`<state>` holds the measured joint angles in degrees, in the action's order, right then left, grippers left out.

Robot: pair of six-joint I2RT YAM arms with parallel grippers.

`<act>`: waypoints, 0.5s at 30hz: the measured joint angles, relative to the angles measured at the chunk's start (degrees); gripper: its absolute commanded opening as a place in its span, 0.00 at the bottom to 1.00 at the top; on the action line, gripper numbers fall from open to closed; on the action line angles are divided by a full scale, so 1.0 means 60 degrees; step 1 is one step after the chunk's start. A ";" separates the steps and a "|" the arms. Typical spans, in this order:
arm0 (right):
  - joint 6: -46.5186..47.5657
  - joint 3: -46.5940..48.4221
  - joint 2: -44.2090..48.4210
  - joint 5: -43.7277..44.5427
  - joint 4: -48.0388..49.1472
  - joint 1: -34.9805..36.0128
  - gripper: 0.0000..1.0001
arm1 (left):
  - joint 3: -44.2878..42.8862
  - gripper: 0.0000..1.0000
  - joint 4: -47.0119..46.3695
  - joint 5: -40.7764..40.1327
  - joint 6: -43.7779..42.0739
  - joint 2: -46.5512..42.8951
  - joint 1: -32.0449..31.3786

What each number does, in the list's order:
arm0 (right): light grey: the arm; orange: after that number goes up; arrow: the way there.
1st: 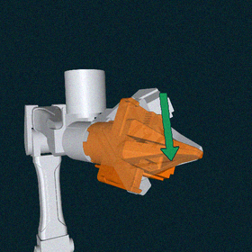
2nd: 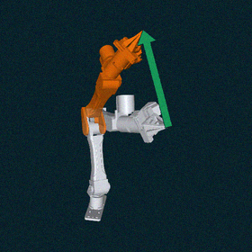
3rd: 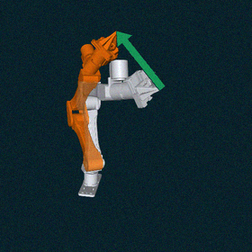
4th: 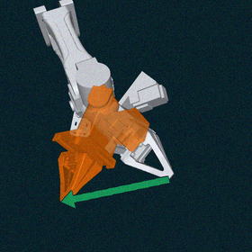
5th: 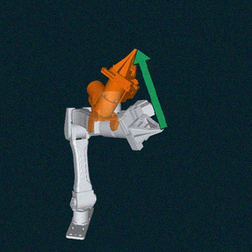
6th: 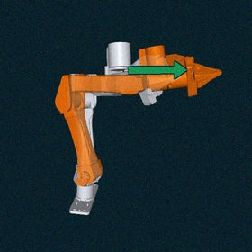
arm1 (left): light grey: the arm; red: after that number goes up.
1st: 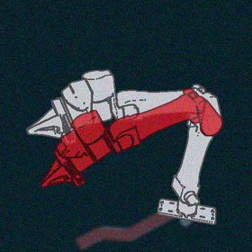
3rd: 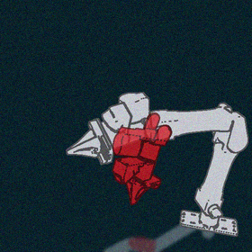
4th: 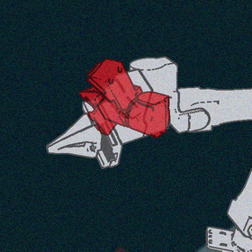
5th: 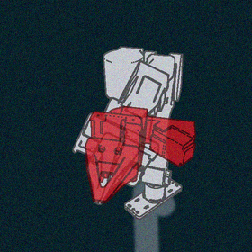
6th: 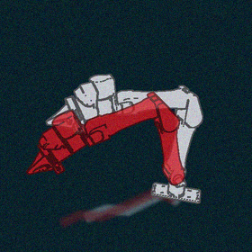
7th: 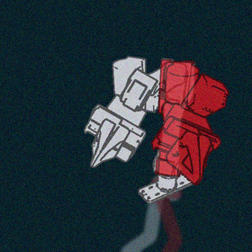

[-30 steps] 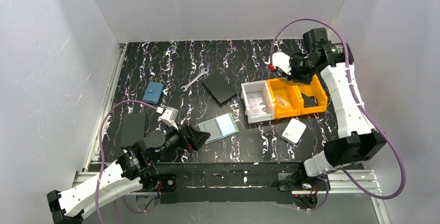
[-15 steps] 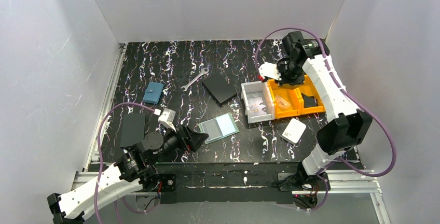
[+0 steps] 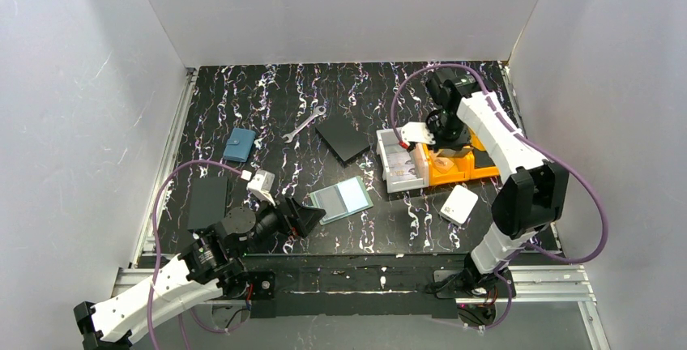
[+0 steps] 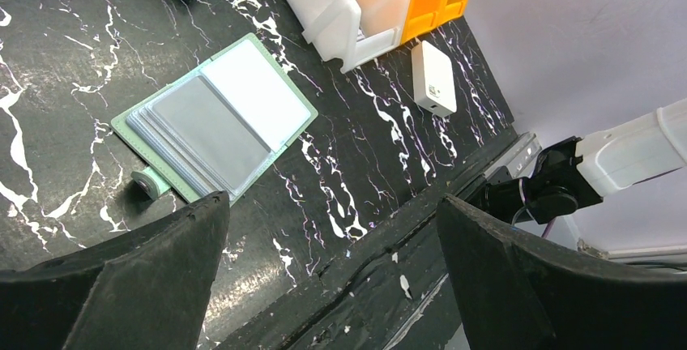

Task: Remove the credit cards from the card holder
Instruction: Place the credit card in the storage box.

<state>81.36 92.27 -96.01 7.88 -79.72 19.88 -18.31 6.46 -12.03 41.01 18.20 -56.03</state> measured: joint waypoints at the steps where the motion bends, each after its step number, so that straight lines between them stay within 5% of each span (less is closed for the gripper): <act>1: 0.0007 -0.0138 -0.0076 0.0033 0.0018 0.0025 0.01 | 0.0011 0.98 0.0000 0.0000 0.0000 0.0011 0.0000; 15: -0.0029 -0.0885 -0.1064 0.0488 0.0612 0.0229 0.01 | 0.0029 0.98 0.0004 0.0000 -0.0004 0.0102 0.0000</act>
<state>81.19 86.96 -102.39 10.81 -76.05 21.26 -18.13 6.48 -12.03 40.99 18.81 -56.03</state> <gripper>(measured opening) 0.032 0.982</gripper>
